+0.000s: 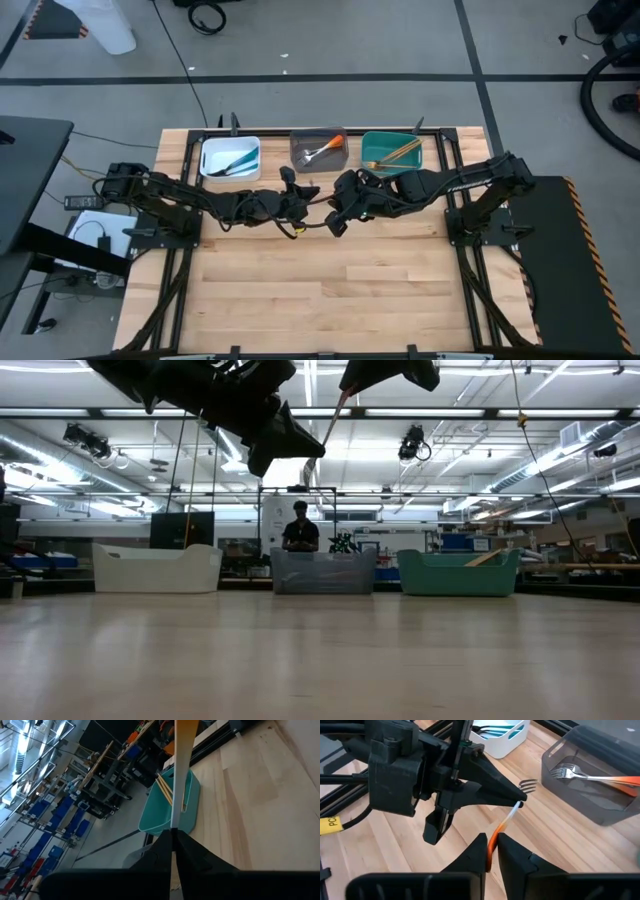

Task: Sort silverware by color (type)
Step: Put the orange fork into the black bin

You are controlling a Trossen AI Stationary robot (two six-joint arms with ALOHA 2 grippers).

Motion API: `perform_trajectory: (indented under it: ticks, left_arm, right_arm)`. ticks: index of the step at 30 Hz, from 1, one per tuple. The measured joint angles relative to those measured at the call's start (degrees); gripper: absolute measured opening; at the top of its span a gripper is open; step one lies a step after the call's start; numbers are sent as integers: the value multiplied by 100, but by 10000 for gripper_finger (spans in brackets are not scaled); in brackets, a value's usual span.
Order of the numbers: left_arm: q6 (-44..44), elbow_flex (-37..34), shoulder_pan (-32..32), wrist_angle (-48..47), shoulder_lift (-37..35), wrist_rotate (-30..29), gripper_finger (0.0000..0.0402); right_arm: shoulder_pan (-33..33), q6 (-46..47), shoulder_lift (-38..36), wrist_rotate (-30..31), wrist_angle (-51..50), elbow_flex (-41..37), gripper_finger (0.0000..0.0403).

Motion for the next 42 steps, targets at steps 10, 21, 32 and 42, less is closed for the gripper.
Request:
perform_trajectory:
  ticks: [10,21,32,42]
  left_arm:
    - [-63,-8,0,-6,0,-24,26]
    - [-190,0,-98,459,0,-101,140]
    - [-128,2,-162,498,0,-174,135]
    - [-132,2,-164,651,0,-178,83]
  right_arm:
    - [-5,64,-9,70,-113,0,14]
    - [-2,238,-7,180,4,2,13]
    - [-2,244,-2,456,-14,2,13]
    - [-2,248,-2,428,165,2,13]
